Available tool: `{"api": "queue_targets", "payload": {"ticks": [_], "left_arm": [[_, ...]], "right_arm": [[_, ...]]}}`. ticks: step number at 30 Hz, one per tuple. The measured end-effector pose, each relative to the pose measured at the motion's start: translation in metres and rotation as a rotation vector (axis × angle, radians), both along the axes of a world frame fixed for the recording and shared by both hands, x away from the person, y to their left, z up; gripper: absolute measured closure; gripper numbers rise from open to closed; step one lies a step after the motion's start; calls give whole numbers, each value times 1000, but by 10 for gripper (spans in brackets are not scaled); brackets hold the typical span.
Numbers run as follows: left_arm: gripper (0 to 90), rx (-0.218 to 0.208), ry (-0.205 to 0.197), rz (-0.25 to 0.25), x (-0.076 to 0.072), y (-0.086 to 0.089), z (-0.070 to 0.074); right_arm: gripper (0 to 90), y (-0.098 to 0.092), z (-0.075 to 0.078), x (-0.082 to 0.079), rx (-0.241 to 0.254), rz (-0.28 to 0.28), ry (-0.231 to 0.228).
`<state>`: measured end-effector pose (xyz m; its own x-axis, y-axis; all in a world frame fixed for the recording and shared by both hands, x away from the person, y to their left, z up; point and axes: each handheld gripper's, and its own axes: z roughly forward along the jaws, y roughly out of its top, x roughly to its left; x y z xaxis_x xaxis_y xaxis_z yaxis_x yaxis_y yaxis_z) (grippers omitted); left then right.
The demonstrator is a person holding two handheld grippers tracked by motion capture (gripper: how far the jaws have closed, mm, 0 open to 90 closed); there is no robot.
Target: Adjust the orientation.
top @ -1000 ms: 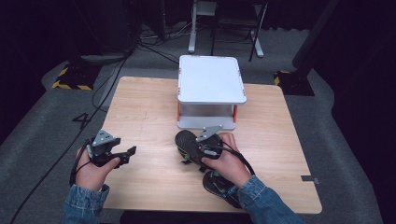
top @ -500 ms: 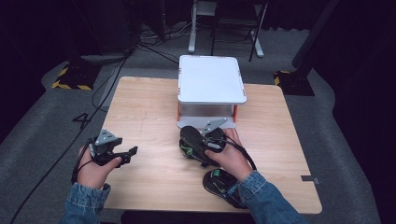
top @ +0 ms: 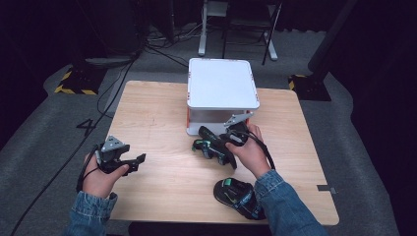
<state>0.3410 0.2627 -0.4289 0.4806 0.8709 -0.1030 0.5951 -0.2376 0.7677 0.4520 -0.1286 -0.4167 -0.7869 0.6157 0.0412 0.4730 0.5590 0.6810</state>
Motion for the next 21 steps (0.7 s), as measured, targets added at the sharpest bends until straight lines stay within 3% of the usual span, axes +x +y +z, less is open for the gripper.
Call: {"api": "queue_targets", "payload": {"ticks": [2, 6, 10, 14, 17, 21], "left_arm": [[288, 0, -2, -1, 0, 0, 0], [288, 3, -3, -3, 1, -1, 1], [288, 2, 0, -7, 3, -3, 0], [288, 5, 1, -14, 3, -6, 0], [288, 5, -2, -20, 3, -8, 0], [288, 2, -1, -15, 4, -5, 0]], "right_arm": [[632, 0, 0, 1, -2, -7, 2], [500, 5, 2, -5, -49, -11, -61], [473, 12, 11, -20, -9, 32, -110], [510, 25, 15, -29, -12, 95, -100], [548, 40, 8, -26, -70, 99, -93], [716, 47, -2, -17, -75, 127, -35]]}}
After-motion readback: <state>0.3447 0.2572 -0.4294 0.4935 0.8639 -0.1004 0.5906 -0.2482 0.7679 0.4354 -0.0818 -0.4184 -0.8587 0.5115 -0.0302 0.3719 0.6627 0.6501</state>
